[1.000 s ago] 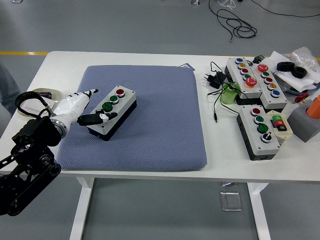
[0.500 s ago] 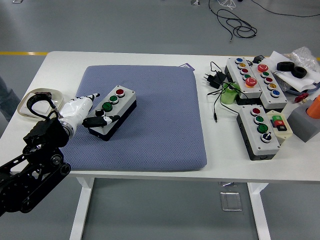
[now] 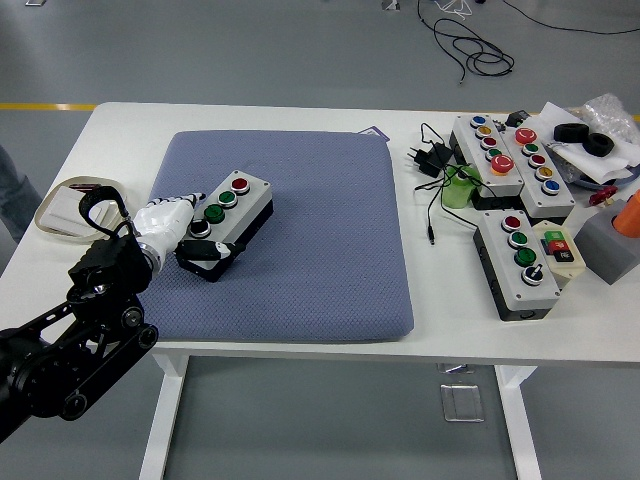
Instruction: Pick up the button,place it on the desk,press the button,press the button
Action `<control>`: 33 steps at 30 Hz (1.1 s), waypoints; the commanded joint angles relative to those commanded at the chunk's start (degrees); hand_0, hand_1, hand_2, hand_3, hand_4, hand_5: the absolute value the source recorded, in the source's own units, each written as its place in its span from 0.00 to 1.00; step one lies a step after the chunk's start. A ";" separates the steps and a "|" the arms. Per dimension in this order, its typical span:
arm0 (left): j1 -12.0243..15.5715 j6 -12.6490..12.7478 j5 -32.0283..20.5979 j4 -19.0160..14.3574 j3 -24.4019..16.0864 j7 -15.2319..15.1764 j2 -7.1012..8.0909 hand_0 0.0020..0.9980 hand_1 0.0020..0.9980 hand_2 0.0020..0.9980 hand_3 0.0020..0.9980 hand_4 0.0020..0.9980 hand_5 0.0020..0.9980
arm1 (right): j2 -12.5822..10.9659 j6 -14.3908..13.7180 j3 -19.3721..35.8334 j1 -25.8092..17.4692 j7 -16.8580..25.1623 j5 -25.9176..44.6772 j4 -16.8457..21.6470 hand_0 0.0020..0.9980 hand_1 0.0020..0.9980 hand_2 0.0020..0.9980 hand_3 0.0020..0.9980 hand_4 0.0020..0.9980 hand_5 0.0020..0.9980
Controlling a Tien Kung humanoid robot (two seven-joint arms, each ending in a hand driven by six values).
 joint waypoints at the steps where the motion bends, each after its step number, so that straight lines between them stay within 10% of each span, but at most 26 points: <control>1: -0.03 -0.04 0.19 0.00 0.02 0.13 0.00 0.95 1.00 1.00 1.00 1.00 0.59 | 0.00 0.00 -0.01 0.02 0.00 0.01 0.00 0.63 0.55 0.62 0.57 0.31 0.24; 2: -0.12 0.10 0.65 0.03 0.15 0.53 0.00 0.73 0.89 0.99 1.00 0.93 0.37 | 0.00 -0.01 -0.05 0.02 0.00 0.09 0.00 0.63 0.55 0.62 0.57 0.31 0.24; 7: -0.42 0.63 2.50 0.46 0.35 1.51 -0.12 0.73 0.89 0.99 1.00 0.93 0.37 | -0.02 0.03 -0.22 0.08 0.04 0.17 0.00 0.63 0.55 0.62 0.57 0.31 0.24; 8: -0.58 0.25 3.26 0.67 0.41 1.45 -0.10 0.49 0.66 0.74 0.92 0.71 0.16 | -0.01 0.02 -0.30 0.13 0.05 0.29 0.00 0.63 0.55 0.62 0.57 0.31 0.24; 13: -0.80 -0.98 5.14 1.11 0.40 1.33 0.11 0.49 0.66 0.74 0.92 0.71 0.16 | -0.01 -0.05 -0.48 0.27 0.11 0.66 0.00 0.63 0.55 0.62 0.57 0.31 0.24; 14: -0.82 -1.19 5.44 1.15 0.38 1.25 0.16 0.42 0.46 0.46 0.69 0.49 0.00 | -0.01 -0.07 -0.53 0.31 0.13 0.74 0.00 0.63 0.55 0.62 0.57 0.31 0.24; 19: -0.90 -2.26 6.70 1.49 0.28 0.71 0.34 0.42 0.46 0.46 0.69 0.49 0.00 | 0.01 -0.06 -0.71 0.47 0.15 0.96 0.00 0.63 0.55 0.62 0.57 0.31 0.24; 20: -0.92 -2.47 6.99 1.61 0.22 0.51 0.37 0.38 0.37 0.32 0.42 0.47 0.00 | 0.02 -0.06 -0.72 0.51 0.15 0.97 0.00 0.63 0.55 0.62 0.57 0.31 0.24; 29: -1.15 -2.44 9.82 1.18 -0.49 -1.92 1.00 0.38 0.33 0.27 0.35 0.50 0.00 | 0.04 -0.05 -0.85 0.72 0.16 1.13 0.00 0.63 0.55 0.62 0.57 0.31 0.24; 33: -0.97 -1.64 9.72 0.59 -1.84 -7.43 1.83 0.38 0.28 0.20 0.26 0.41 0.00 | 0.04 -0.04 -0.84 0.81 0.17 1.08 0.00 0.63 0.55 0.62 0.57 0.31 0.24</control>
